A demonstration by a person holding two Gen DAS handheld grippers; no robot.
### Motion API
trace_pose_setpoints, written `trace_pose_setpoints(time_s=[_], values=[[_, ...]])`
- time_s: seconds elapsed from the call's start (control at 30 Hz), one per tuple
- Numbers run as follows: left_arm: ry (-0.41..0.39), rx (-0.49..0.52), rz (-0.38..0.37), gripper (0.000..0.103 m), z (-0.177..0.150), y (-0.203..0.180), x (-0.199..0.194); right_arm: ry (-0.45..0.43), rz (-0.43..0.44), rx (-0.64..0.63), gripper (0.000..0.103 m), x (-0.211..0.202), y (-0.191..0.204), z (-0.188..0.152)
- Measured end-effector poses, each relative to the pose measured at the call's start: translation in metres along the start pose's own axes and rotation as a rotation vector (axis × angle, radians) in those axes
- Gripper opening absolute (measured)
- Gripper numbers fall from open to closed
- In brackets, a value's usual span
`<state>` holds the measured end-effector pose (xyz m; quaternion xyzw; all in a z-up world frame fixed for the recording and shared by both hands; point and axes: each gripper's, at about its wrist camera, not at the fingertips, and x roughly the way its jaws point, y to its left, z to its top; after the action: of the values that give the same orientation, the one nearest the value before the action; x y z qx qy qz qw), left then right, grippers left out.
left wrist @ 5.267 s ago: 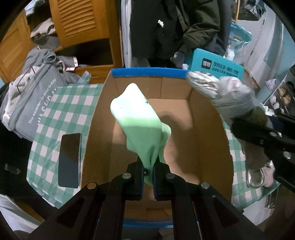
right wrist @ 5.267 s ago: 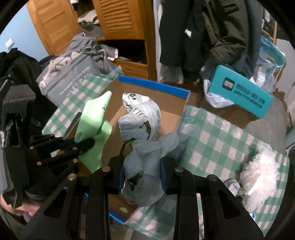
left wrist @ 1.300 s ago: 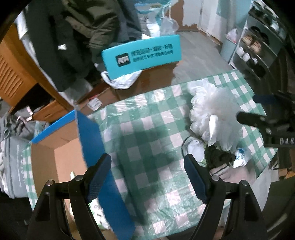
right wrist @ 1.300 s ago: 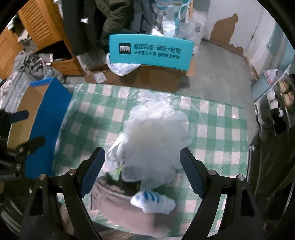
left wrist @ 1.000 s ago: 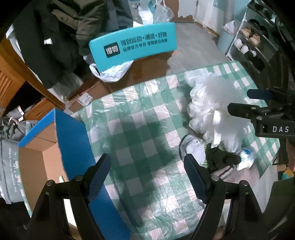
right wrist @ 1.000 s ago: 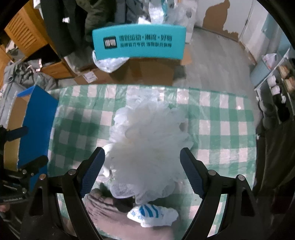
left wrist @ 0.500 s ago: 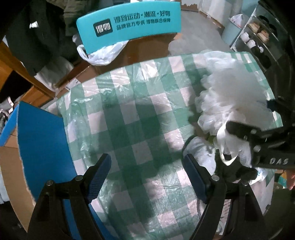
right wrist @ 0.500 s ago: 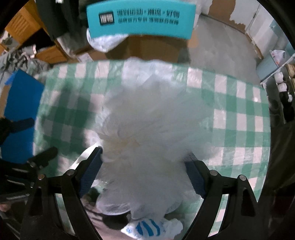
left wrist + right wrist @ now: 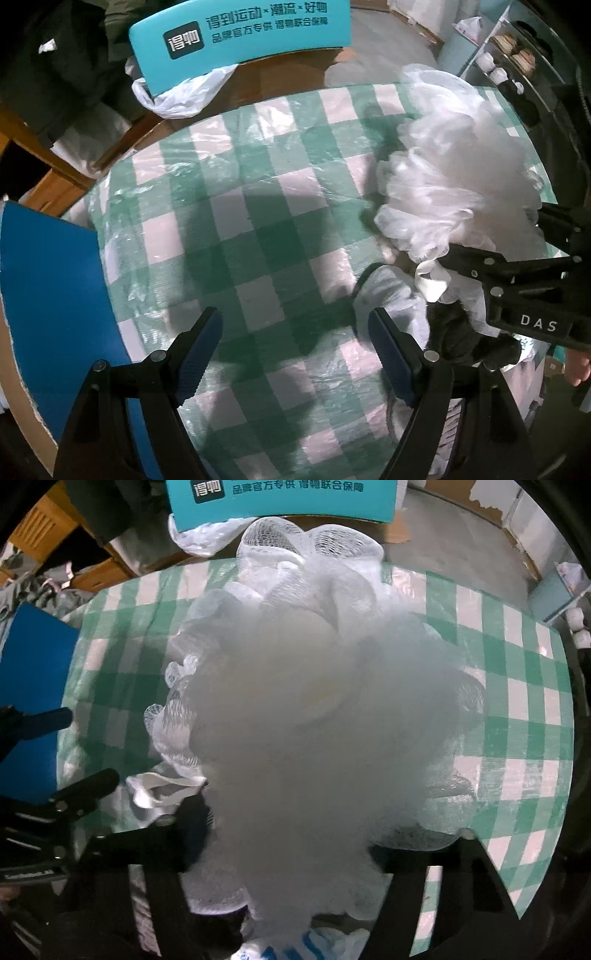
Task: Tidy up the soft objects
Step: 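Grasp the white mesh bath puff with the right gripper while the left grasps a grey sock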
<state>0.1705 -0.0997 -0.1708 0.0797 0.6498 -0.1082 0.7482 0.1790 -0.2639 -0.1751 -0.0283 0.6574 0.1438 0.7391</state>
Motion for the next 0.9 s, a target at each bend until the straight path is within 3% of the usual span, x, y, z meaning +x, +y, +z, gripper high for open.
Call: trace_pose_setpoints(time_s=[0.1,0.2,0.67,0.9], values=[[0.001,0.014,-0.007,0.082,-0.001,-0.006,0.001,-0.046,-0.004,-0.004,0.043,-0.011,-0.001,-0.003],[0.001,0.011,-0.025,0.082,-0.003,-0.009,0.000,-0.072,0.000,0.011,0.041,-0.022,-0.006,-0.007],[0.035,-0.023,-0.108,0.082,-0.002,-0.033,0.012,-0.142,-0.018,0.055,0.038,-0.047,-0.032,-0.018],[0.081,0.017,-0.109,0.082,-0.003,-0.053,0.026,-0.152,-0.009,0.069,0.038,-0.052,-0.040,-0.024]])
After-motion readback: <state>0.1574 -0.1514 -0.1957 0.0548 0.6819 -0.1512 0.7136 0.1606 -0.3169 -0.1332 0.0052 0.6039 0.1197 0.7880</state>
